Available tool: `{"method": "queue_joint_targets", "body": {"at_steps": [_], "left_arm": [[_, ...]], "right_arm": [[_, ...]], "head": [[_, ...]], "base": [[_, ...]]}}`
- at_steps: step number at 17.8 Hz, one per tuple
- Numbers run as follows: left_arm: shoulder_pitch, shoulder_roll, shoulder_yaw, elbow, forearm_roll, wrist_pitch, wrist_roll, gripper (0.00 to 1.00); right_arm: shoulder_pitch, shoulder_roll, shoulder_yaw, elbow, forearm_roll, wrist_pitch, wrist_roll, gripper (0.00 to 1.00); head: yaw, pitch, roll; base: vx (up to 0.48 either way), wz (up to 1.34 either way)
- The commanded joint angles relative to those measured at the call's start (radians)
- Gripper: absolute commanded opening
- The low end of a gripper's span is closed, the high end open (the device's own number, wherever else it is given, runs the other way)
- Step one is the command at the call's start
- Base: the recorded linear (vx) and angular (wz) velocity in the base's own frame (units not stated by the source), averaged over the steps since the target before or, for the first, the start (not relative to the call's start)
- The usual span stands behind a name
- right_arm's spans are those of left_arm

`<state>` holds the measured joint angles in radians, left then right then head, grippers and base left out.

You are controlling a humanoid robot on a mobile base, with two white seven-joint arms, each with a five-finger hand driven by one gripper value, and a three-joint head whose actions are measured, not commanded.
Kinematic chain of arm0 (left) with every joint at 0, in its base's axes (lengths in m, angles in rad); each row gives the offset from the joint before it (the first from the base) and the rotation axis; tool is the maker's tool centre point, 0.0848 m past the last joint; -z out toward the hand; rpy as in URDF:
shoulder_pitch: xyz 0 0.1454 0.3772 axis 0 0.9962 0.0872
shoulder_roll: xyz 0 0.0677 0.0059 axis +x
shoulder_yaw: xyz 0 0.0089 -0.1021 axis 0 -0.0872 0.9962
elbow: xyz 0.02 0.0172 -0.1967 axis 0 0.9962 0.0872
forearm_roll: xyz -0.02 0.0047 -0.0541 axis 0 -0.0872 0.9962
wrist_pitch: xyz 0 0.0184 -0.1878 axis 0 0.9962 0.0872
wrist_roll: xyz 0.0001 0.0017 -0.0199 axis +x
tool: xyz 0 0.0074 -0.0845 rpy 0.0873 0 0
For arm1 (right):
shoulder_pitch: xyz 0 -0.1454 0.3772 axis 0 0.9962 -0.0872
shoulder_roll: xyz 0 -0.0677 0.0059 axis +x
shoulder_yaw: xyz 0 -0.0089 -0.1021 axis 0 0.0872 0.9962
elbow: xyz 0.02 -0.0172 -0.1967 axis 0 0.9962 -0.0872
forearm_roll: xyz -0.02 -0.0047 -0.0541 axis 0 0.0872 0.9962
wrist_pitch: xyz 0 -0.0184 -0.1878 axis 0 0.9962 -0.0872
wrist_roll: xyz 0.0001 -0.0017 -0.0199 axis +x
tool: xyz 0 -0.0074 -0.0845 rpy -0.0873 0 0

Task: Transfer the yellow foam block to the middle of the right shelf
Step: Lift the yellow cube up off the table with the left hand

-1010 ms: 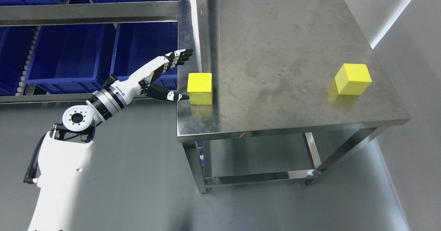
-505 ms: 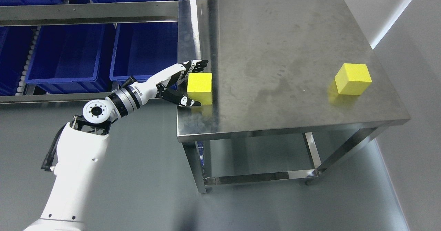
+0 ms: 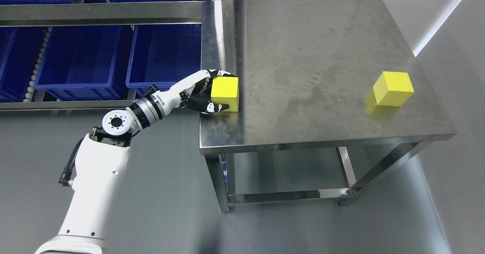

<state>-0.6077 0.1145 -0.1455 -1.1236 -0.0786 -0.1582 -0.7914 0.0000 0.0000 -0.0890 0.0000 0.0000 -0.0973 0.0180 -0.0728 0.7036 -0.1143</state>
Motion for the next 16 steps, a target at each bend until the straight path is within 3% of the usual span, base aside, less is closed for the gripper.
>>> {"method": "queue_joint_targets", "body": {"at_steps": [1,4,7,8,11,16], "left_arm": [[0.002,-0.097,0.184,0.058,0.028,-0.073,0.003,0.30],[-0.027,-0.097,0.187,0.053,0.260,-0.287,0.100,0.30],[-0.024,-0.097,0.214,0.050,0.272,-0.418,0.425,0.33],[-0.015,-0.097,0.219,0.042,0.272,-0.431,0.534,0.33],[0.025,-0.097,0.219,-0.023,0.272,-0.431,0.679,0.33],[0.117,-0.097,0.222,-0.135,0.272,-0.434,0.689,0.33]], "right_arm": [[-0.003,-0.017,0.000,-0.017,0.000,0.001,0.000,1.00],[-0.003,-0.017,0.000,-0.017,0.000,0.001,0.000,1.00],[-0.002,-0.017,0.000,-0.017,0.000,0.001,0.000,1.00],[-0.003,-0.017,0.000,-0.017,0.000,0.001,0.000,1.00],[-0.003,-0.017,0.000,-0.017,0.000,0.001,0.000,1.00],[-0.003,-0.017,0.000,-0.017,0.000,0.001,0.000,1.00]], "head": [[0.0000,0.000,0.000],[0.0000,0.000,0.000],[0.0000,0.000,0.000],[0.0000,0.000,0.000],[0.0000,0.000,0.000],[0.0000,0.000,0.000]], "base": [[-0.006,0.04],[-0.003,0.00],[0.007,-0.06],[0.000,0.00],[-0.010,0.03],[-0.027,0.21]]}}
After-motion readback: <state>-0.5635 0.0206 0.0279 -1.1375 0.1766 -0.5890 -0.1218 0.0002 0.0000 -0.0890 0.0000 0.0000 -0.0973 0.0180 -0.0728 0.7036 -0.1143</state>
